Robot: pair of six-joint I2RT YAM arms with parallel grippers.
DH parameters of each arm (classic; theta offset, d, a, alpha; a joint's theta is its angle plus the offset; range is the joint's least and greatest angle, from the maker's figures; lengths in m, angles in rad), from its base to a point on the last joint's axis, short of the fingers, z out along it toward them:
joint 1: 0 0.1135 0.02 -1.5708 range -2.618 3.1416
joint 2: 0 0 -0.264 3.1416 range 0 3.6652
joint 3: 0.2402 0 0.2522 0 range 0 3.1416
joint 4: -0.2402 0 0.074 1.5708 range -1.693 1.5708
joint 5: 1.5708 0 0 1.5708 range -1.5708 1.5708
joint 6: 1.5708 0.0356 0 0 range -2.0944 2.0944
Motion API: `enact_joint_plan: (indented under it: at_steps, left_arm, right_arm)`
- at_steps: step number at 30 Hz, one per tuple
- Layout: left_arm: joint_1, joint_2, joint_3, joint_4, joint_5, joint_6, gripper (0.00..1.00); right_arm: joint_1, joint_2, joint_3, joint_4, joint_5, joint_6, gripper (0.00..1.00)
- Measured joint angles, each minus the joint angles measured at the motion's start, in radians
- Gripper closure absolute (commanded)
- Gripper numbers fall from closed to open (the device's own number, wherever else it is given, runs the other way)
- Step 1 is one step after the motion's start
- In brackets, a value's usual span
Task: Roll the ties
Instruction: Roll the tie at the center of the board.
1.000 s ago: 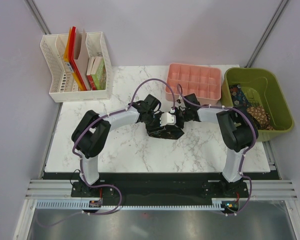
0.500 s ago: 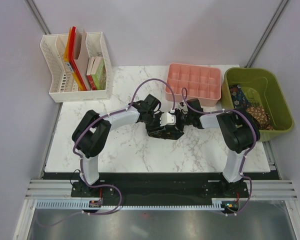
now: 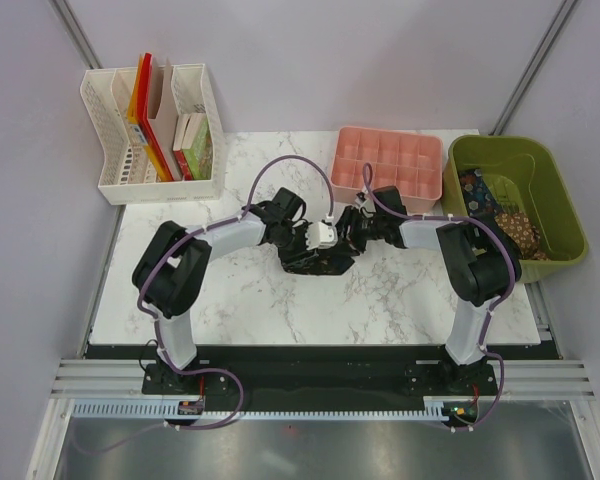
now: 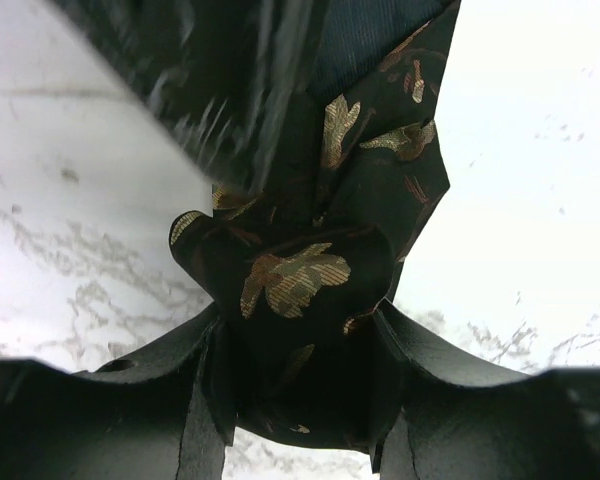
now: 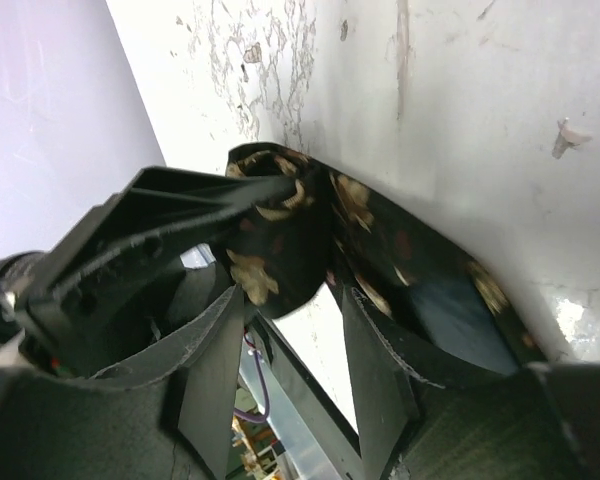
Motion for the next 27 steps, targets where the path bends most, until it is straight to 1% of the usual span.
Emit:
enact_joint_plan:
  at_steps: [4,7,12,15,16,19,22,25,26,27]
  left_arm:
    - [0.032,-0.010,-0.011,-0.011,0.000,-0.001,0.71]
    - [0.035,-0.010,-0.009,-0.014,-0.001,-0.001,0.71]
    - [0.035,-0.010,-0.007,-0.018,-0.001,-0.001,0.69]
    - [0.035,-0.010,-0.006,-0.018,-0.001,-0.001,0.69]
    - [0.035,-0.010,-0.006,-0.018,-0.001,-0.001,0.68]
    - [0.035,-0.010,-0.005,-0.020,-0.001,-0.001,0.67]
    - [0.035,-0.010,-0.003,-0.022,-0.001,-0.001,0.67]
    - [0.034,-0.010,0.000,-0.027,-0.001,-0.001,0.64]
    - [0.034,-0.010,0.002,-0.029,-0.001,-0.001,0.60]
    - [0.034,-0.010,0.003,-0.034,-0.001,-0.001,0.59]
  right_arm:
    - [0.016,0.000,0.000,0.013,0.001,0.026,0.47]
    - [0.047,0.003,0.002,0.044,0.002,0.054,0.44]
    - [0.105,0.039,0.018,0.083,0.005,0.085,0.46]
    - [0.119,0.063,0.018,0.092,0.011,0.089,0.57]
    - [0.120,0.072,0.018,0.094,0.013,0.092,0.66]
    - [0.120,0.086,0.019,0.095,0.016,0.094,0.83]
    - [0.120,0.086,0.024,0.087,0.021,0.083,0.93]
    - [0.120,0.086,0.034,0.069,0.023,0.065,1.00]
    - [0.120,0.086,0.037,0.061,0.024,0.059,1.00]
    - [0.120,0.086,0.040,0.053,0.026,0.052,1.00]
